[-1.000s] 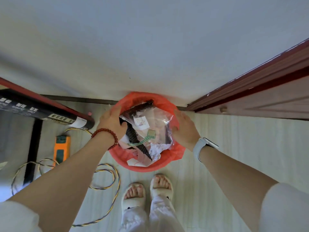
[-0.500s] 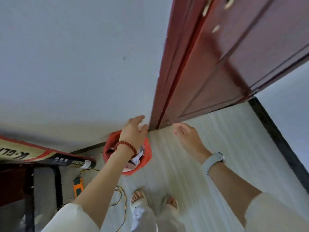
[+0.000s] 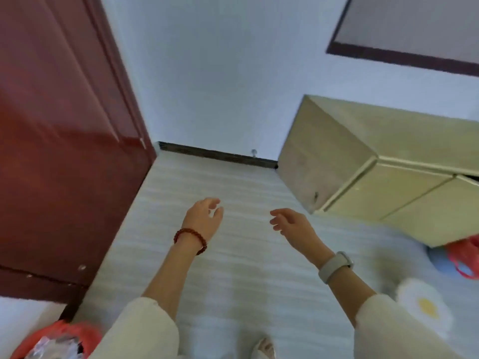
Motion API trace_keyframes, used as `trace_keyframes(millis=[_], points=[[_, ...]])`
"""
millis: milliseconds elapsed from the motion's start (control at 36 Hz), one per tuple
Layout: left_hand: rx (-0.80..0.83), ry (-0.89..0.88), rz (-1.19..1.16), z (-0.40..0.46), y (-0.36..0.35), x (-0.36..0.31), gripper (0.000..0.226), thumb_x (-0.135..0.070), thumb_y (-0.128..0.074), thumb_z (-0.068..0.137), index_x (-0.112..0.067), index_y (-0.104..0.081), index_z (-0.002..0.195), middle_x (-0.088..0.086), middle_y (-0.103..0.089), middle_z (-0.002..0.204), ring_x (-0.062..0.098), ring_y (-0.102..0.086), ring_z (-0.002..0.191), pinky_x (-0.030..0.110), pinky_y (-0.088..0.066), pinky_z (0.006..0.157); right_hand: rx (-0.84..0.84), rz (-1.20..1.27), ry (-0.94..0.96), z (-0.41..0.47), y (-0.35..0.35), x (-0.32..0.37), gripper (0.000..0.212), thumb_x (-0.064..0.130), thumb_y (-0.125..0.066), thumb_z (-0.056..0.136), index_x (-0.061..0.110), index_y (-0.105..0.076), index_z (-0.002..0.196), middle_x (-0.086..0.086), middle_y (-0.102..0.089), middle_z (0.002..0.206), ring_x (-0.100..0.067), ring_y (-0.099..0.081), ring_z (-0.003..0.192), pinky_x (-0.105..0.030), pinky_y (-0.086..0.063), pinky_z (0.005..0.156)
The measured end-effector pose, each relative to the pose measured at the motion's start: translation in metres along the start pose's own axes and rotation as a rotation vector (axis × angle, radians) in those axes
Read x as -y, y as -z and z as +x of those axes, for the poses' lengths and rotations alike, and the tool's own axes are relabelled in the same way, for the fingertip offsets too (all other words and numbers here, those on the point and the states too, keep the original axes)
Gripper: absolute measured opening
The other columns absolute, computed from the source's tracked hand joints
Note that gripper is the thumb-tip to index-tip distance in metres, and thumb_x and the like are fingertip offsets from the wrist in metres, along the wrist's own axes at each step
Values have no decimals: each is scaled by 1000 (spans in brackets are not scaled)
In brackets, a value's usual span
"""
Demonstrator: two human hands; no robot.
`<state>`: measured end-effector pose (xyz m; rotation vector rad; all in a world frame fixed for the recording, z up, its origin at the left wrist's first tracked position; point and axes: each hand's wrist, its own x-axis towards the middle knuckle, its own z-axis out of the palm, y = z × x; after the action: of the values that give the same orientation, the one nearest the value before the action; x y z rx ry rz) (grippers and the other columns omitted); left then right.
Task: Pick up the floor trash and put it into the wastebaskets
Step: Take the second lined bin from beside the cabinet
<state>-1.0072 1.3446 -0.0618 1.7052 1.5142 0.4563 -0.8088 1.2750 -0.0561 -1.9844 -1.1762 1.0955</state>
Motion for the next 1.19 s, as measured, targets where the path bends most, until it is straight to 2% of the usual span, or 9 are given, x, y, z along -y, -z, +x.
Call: trace_keyframes(millis=[111,222,389,500,556,722,861,1000,1194], points=[[252,-147,30,1,-135,-103,31,-22,-51,93,-11,-55,121,8,-58,121,20,-55,108,25,-40,88,-253,106,-183,-35,127,-105,27,13,-40,96,6,-59,115,-8,-64,99,-20,-60,87,-27,-43,74],[518,-279,111,-11,-247,-183,31,-23,-50,93,-12,-55,122,8,-56,124,20,-54,110,24,-39,90,-451,204,-349,-82,218,-185,27,13,-39,96,6,-59,114,-5,-63,95,-18,-58,83,-19,-43,64],[759,-483,222,-22,-365,-283,30,-23,-49,94,-14,-56,121,4,-57,123,16,-54,110,20,-38,87,-753,376,-549,-136,302,-268,27,11,-39,93,12,-62,107,-4,-64,90,-20,-59,81,-30,-43,73],[854,-576,281,-19,-433,-334,29,-23,-49,93,-14,-56,120,3,-58,121,16,-55,110,21,-39,87,-891,501,-637,-150,340,-309,27,7,-38,93,6,-62,107,-9,-62,91,-18,-56,73,-20,-41,64],[890,-606,306,-14,-469,-357,28,-21,-50,93,-14,-57,118,3,-59,120,17,-56,109,22,-40,87,-926,561,-679,-150,359,-330,28,6,-37,94,6,-61,108,-9,-61,92,-14,-54,70,-18,-39,60],[1000,-684,305,3,-579,-439,28,-18,-51,92,-12,-57,118,5,-60,120,19,-57,111,23,-40,89,-1054,604,-783,-137,443,-390,29,9,-36,95,6,-60,110,-3,-60,86,-14,-55,72,-20,-41,63],[1051,-761,347,24,-655,-515,29,-15,-51,91,-8,-57,118,9,-60,120,21,-57,111,29,-42,93,-1044,607,-853,-118,518,-419,29,10,-36,95,5,-59,112,-4,-59,89,-17,-55,74,-21,-41,61],[1070,-825,412,33,-724,-575,29,-11,-51,89,-5,-57,117,12,-60,120,24,-57,110,29,-41,93,-1106,625,-860,-109,584,-450,28,11,-36,96,6,-58,113,-4,-59,90,-18,-56,76,-28,-43,71],[1120,-809,467,24,-803,-619,30,-10,-50,90,-6,-57,118,10,-60,122,23,-57,110,26,-40,92,-1090,731,-900,-105,642,-514,29,6,-36,96,0,-58,113,-9,-58,91,-17,-54,71,-19,-42,60]])
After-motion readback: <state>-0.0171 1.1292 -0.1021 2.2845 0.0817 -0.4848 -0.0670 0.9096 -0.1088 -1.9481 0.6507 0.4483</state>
